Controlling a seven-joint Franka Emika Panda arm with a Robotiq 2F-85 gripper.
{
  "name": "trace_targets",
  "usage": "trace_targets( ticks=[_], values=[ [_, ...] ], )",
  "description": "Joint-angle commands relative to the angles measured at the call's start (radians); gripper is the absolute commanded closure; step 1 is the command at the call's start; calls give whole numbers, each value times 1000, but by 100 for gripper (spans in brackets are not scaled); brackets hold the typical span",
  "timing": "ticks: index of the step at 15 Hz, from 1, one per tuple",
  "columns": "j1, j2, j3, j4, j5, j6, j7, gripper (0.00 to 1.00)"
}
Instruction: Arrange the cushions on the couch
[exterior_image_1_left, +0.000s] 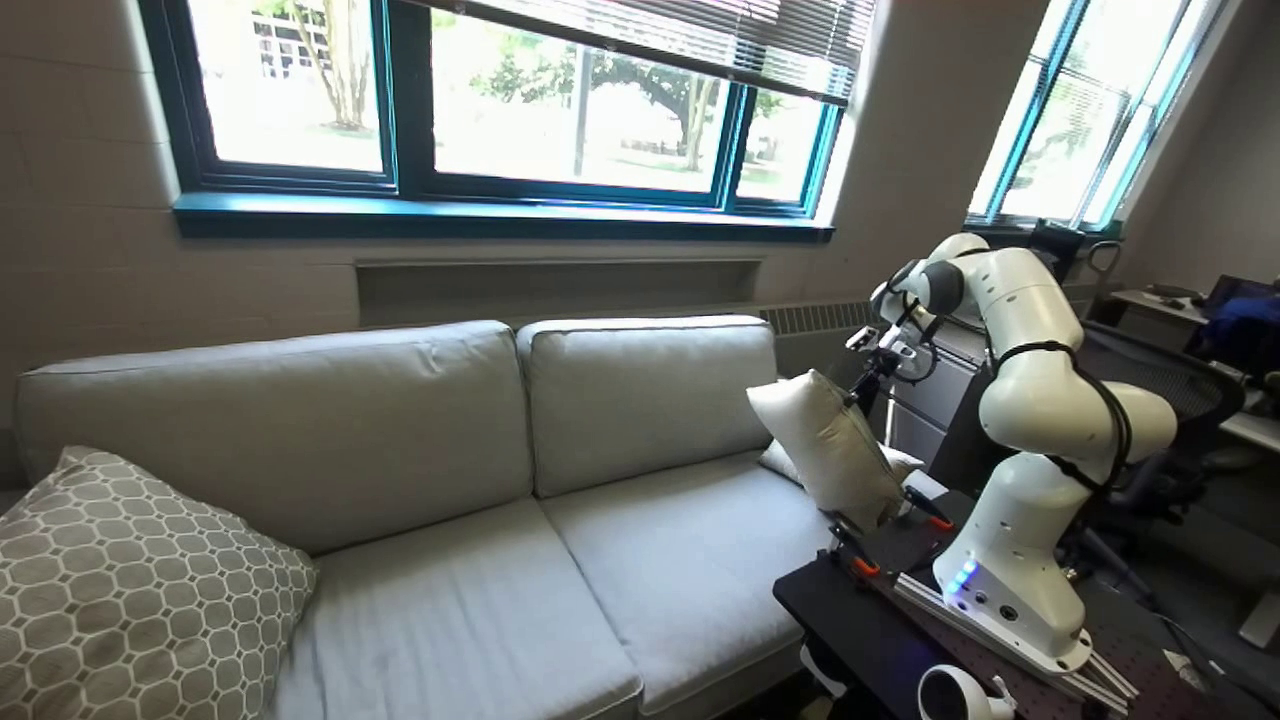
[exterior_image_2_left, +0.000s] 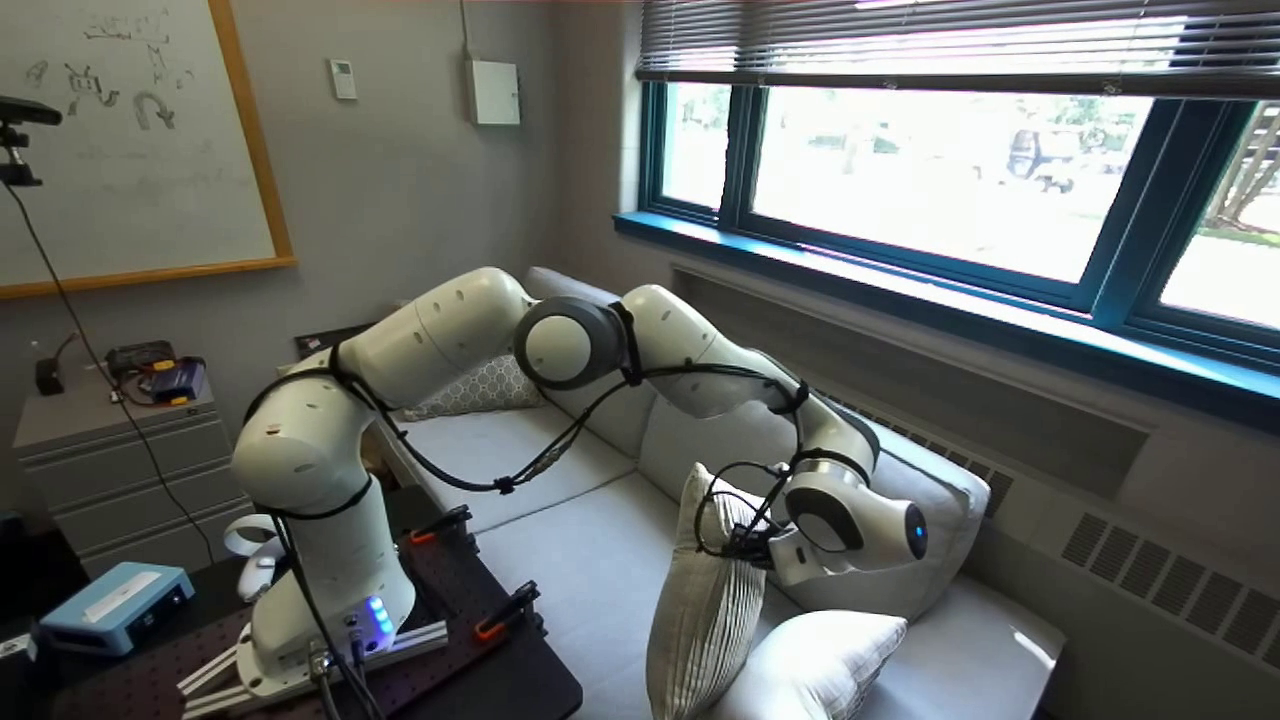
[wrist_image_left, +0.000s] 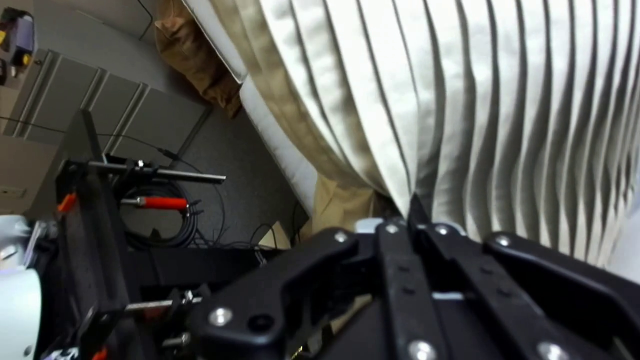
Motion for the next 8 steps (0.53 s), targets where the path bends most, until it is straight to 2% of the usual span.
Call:
trace_targets(
  ticks=[1,2,3,7,8],
  values=[
    [-97,41,-34,239,-108,-200,60,78],
    [-124,44,-29,287,-138,-247,40,97],
    [-150,47,-25,338,-157,-297,14,95],
    [-212,72,7,544,-222,-461,-96,100],
    [-218,83,11,592,-232,-487,-110,74]
  ],
)
